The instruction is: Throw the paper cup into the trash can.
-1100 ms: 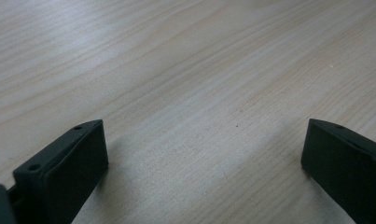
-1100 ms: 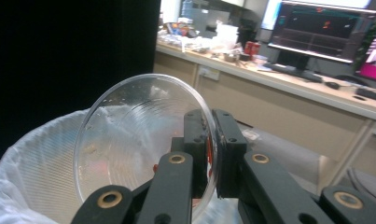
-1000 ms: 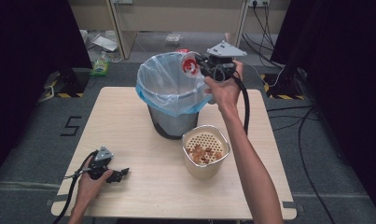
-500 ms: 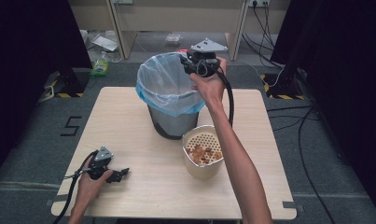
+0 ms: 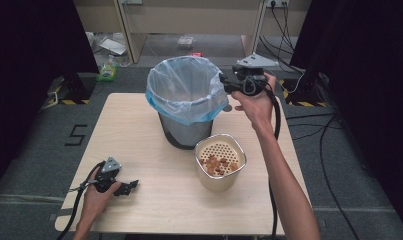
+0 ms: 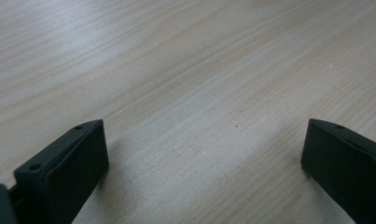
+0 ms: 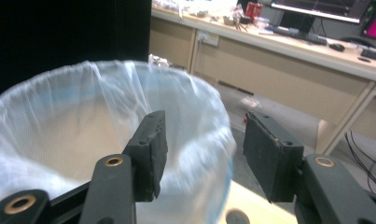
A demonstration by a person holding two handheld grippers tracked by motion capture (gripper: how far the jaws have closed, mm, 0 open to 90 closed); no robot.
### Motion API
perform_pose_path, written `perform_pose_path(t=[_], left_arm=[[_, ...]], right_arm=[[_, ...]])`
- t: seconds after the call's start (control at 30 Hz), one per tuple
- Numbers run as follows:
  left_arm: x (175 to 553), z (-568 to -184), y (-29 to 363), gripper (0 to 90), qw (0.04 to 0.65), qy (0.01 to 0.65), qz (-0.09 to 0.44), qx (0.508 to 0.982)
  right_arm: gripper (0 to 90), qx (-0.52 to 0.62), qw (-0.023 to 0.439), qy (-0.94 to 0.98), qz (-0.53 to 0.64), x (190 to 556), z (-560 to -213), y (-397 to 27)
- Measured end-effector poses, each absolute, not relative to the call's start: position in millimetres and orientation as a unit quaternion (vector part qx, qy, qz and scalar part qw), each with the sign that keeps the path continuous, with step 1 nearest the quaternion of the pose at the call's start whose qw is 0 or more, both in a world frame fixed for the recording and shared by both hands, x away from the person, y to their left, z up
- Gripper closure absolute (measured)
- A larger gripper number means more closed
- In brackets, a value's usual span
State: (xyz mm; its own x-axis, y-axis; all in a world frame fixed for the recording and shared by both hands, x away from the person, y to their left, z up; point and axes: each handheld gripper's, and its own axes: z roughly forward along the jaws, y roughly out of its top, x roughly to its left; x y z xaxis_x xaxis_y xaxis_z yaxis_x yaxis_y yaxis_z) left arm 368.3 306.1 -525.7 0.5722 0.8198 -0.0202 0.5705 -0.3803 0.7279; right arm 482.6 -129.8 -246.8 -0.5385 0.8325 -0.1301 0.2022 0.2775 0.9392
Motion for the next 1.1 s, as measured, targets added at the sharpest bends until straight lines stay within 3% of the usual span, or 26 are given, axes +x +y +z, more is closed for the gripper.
perform_pose_path(t=[0.47, 1.1], left_arm=[[368, -526, 306, 0.0, 0.356, 0.428, 0.175, 0.812], [368, -526, 306, 0.0, 0.356, 0.428, 0.175, 0.812]], right_arm=[[43.3, 0.379, 0.318, 0.742, 0.453, 448, -293, -189], [40.7, 0.426, 0.299, 0.744, 0.419, 422, -366, -237]])
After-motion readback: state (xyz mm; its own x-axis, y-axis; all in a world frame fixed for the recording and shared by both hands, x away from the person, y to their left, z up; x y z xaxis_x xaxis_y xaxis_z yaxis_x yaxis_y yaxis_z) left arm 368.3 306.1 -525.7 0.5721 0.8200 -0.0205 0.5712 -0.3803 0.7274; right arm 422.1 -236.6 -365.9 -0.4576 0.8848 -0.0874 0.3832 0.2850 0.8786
